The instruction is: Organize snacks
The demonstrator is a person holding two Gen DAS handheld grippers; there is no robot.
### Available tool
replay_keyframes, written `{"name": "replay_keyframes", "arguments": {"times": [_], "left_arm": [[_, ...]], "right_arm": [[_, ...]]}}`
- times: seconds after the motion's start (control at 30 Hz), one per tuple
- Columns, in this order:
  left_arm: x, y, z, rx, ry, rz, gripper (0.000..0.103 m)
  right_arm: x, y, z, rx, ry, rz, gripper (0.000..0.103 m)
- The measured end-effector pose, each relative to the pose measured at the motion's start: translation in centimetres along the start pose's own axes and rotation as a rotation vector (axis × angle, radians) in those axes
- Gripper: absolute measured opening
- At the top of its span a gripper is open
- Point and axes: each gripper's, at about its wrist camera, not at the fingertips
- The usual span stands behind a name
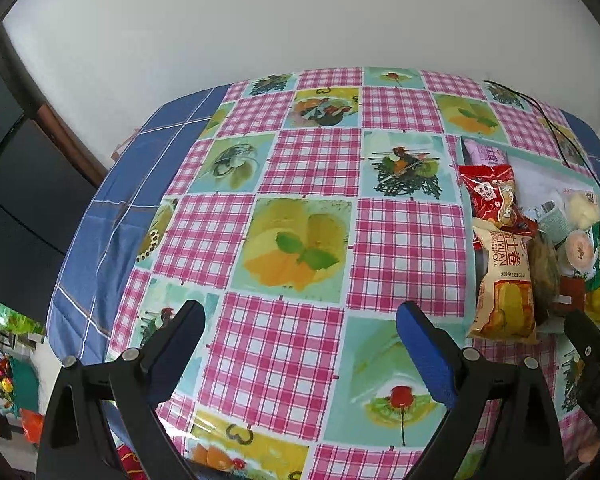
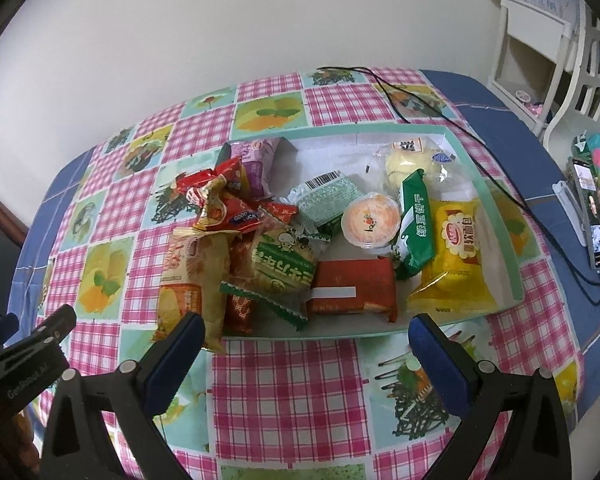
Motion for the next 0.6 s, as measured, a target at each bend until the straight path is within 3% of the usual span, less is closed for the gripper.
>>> {"name": "replay_keyframes", "arguments": {"times": [0.6], "left_arm": [[0.62,0.14,0.59,0.006,-0.023,-0.018,0.096]], "right_arm": [[0.63,0.07,-0.09,-0.012,-0.01,-0.009,0.103]]}}
Point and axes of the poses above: each gripper's, at about its wrist camera, not at the fingertips, and x roughly against the way its jaws point, z to its left, y to its top, and after that the axes turned 5 degrees about x, right-handed
